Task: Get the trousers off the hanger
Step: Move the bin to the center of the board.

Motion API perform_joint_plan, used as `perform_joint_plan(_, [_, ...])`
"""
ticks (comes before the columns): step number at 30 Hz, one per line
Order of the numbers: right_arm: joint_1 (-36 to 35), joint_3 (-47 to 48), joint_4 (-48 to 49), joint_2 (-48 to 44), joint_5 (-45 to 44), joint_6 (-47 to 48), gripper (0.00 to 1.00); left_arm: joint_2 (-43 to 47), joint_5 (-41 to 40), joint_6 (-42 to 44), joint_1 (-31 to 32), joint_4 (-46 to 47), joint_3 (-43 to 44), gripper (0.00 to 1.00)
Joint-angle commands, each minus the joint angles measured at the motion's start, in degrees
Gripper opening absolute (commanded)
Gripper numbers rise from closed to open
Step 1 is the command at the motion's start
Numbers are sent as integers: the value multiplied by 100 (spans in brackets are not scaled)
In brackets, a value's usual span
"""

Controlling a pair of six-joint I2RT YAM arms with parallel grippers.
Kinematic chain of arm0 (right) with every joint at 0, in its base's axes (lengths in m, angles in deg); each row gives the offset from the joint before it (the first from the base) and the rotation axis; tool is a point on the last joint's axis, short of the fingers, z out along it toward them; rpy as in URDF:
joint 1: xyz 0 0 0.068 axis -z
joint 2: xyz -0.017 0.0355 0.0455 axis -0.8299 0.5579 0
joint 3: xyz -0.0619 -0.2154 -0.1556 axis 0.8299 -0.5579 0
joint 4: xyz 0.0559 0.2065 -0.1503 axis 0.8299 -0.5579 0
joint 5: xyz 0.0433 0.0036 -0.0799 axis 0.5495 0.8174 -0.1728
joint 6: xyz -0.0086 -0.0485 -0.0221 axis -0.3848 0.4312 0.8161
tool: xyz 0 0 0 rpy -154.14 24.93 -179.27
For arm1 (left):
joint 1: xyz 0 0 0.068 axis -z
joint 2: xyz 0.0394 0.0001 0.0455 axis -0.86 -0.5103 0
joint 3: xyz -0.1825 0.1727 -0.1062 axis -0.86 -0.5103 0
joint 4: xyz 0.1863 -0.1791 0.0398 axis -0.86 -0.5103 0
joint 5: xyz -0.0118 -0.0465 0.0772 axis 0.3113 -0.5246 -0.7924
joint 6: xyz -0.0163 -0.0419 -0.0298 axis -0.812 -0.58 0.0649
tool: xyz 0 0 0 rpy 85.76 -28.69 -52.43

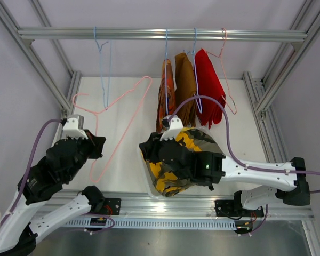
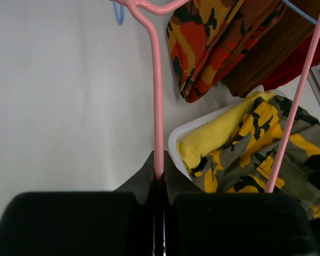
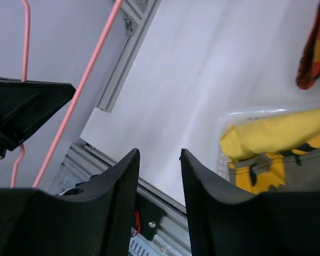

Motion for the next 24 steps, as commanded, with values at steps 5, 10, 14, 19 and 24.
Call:
perform_joint_plan(5, [162,426,1548,605,624,239,43,136,524,183,40,324,135,0])
perform_joint_plan(10, [153,374,2276,711,827,442,44,233,612,245,40,386,91,1])
perform_joint_plan(14, [145,286,2638,737,958,574,44,242,568,306,40,351,48,0])
perform_joint_plan(19, [127,269,2805,773,1064,688,41,268,393,394,40,360,65,1])
perform_joint_plan(24, [118,251,2859,781,1073,758,40,268,366,421,40,386,30,1])
